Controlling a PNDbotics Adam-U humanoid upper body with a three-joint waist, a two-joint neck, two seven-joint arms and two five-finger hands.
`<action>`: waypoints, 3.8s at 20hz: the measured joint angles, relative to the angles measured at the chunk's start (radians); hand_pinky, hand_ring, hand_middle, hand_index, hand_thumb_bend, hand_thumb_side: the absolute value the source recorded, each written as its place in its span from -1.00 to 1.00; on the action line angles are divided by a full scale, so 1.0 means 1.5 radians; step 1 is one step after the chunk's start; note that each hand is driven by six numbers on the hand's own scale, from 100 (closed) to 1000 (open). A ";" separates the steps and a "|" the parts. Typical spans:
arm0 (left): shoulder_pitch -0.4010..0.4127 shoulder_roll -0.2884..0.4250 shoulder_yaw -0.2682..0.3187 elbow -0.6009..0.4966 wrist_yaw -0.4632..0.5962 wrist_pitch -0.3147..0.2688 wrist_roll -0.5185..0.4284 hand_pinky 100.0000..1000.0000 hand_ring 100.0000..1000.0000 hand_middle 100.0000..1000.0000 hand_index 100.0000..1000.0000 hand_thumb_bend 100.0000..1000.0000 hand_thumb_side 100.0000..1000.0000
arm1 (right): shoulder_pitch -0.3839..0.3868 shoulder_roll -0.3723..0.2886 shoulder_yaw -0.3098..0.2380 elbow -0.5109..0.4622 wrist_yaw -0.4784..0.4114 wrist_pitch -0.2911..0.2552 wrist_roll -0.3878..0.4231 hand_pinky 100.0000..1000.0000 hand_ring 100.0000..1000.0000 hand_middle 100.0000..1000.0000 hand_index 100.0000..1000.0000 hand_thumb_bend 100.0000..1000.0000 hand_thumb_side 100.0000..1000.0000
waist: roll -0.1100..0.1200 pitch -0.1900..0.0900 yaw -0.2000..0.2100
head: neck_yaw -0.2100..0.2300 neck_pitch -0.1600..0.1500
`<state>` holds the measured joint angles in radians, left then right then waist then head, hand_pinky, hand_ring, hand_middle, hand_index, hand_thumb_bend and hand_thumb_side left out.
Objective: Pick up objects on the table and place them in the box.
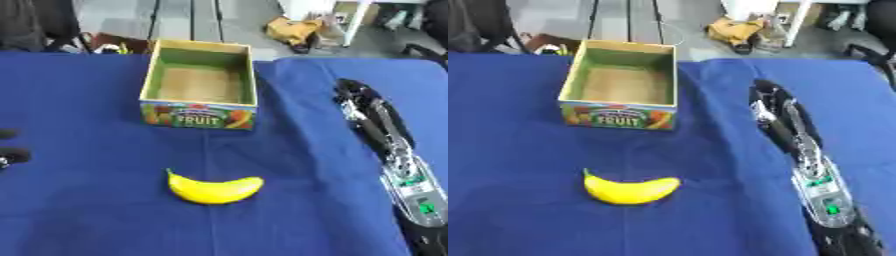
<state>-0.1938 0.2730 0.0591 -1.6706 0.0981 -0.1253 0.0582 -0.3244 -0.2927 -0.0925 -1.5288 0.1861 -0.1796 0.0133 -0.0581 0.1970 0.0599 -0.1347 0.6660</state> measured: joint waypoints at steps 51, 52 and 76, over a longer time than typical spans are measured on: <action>-0.391 0.036 -0.394 0.282 -0.558 -0.083 -0.399 0.26 0.17 0.17 0.51 0.82 -0.15 | -0.024 -0.006 0.017 -0.004 -0.014 -0.009 0.020 0.65 0.47 0.50 0.75 -1.00 0.39 | 0.007 -0.017 -0.086 | 0.059 0.012; -0.390 0.034 -0.394 0.282 -0.571 -0.085 -0.395 0.25 0.16 0.16 0.51 0.80 -0.16 | -0.024 -0.006 0.017 -0.004 -0.014 -0.009 0.020 0.65 0.47 0.50 0.75 -1.00 0.39 | 0.007 -0.017 -0.086 | 0.059 0.012; -0.364 -0.032 -0.372 0.329 -0.844 -0.172 -0.264 0.04 -0.07 -0.09 0.27 -0.35 -0.32 | -0.018 -0.006 0.017 -0.004 -0.014 -0.012 0.023 0.65 0.48 0.50 0.75 -1.00 0.39 | 0.003 -0.025 -0.085 | 0.055 0.012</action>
<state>-0.7393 0.2255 -0.4992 -1.1767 -1.1686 -0.3832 -0.3373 -0.3521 -0.3014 -0.0670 -1.5350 0.1644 -0.1974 0.0478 -0.0532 0.1596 -0.0675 -0.0525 0.6847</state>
